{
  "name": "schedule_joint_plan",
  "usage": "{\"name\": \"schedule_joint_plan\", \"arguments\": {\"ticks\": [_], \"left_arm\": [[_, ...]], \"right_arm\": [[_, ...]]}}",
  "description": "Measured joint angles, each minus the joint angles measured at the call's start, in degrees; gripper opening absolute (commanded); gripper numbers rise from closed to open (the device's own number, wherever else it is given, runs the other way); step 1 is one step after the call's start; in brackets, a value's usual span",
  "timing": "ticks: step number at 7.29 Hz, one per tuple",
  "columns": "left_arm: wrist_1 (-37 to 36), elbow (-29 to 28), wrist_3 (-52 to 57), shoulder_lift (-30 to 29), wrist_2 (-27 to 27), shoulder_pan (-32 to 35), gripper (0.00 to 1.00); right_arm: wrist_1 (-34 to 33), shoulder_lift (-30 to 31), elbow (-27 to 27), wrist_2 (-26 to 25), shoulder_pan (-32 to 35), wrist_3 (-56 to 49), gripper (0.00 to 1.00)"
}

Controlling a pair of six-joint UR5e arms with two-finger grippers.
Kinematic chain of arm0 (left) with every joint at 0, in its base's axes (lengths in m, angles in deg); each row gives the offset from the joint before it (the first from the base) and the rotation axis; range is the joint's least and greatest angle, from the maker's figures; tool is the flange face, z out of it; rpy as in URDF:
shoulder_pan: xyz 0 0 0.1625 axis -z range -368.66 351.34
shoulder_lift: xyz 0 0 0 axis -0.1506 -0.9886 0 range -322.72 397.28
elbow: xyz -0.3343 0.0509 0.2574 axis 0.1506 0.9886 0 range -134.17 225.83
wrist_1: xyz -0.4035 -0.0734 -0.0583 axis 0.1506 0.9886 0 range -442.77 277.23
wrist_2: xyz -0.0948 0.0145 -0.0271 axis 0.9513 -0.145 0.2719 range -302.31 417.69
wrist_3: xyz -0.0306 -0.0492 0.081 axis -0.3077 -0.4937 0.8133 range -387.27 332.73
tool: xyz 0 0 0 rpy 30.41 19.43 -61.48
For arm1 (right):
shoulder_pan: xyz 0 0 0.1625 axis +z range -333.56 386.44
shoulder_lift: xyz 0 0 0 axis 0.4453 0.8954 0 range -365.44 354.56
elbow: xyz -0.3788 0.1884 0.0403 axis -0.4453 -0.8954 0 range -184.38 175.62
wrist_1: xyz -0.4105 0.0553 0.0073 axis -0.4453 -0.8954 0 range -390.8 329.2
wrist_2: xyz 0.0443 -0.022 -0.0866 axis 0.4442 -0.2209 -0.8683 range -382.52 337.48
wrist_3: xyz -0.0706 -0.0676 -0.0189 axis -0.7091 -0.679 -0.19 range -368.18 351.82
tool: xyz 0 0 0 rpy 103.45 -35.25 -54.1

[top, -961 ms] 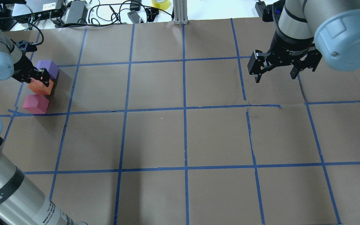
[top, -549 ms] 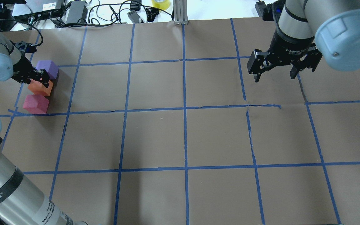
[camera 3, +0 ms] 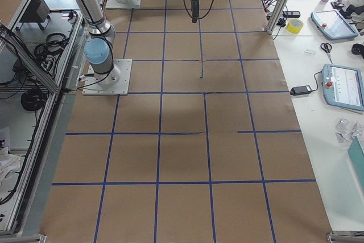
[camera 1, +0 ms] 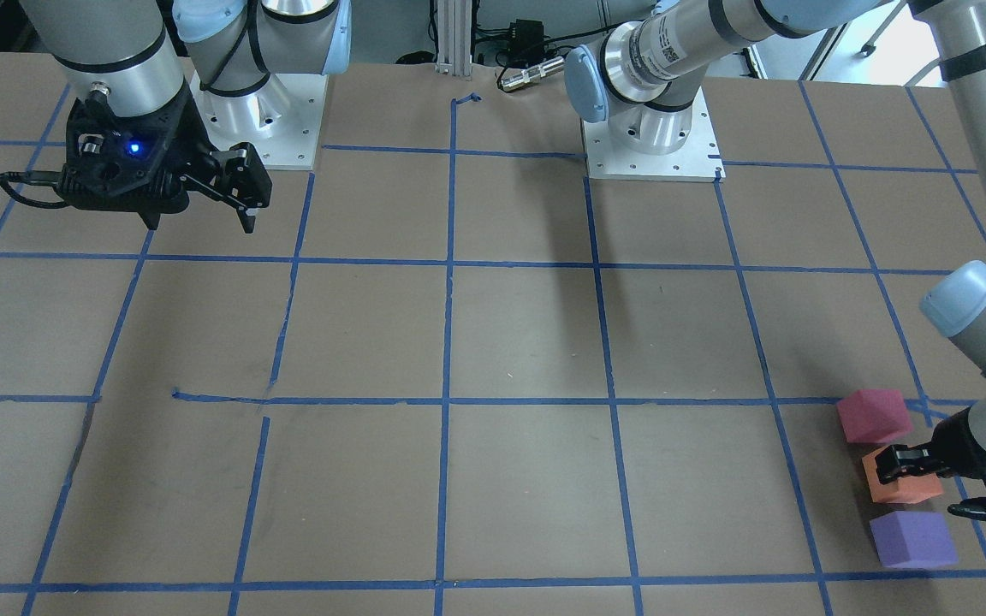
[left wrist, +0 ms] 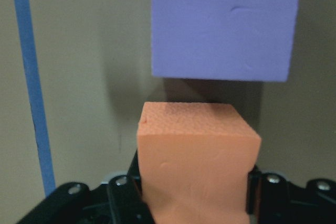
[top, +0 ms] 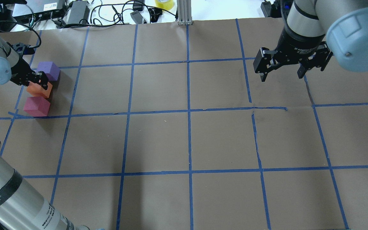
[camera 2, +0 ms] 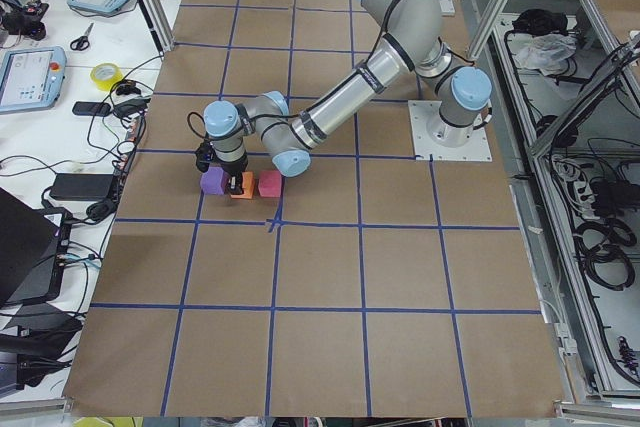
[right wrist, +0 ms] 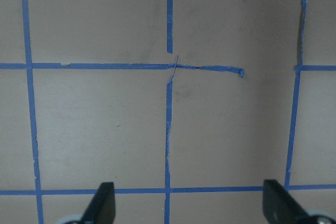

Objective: Arrange blocks in a line
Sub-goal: 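Lower the orange cube between the purple and pink cubes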

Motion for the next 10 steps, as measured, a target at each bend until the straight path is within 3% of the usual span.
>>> {"name": "schedule_joint_plan", "arguments": {"ticks": [4,5,10], "left_arm": [[-0.2,0.2,0.3,-0.1,2.2,0.0,0.04],[-0.2,0.3,0.4,-0.2,2.2,0.0,0.99],[-3.2,0.8,2.6,-0.5,2.3,0.0,1.00]], "right_arm": [[-0.1,-1.2,0.4,0.0,0.0,-0.4,1.00],[0.0,-1.0,0.4,-0.2,0.0,-0.2,1.00],[0.2,0.3,0.5,-1.2,0.0,-0.6,1.00]]}}
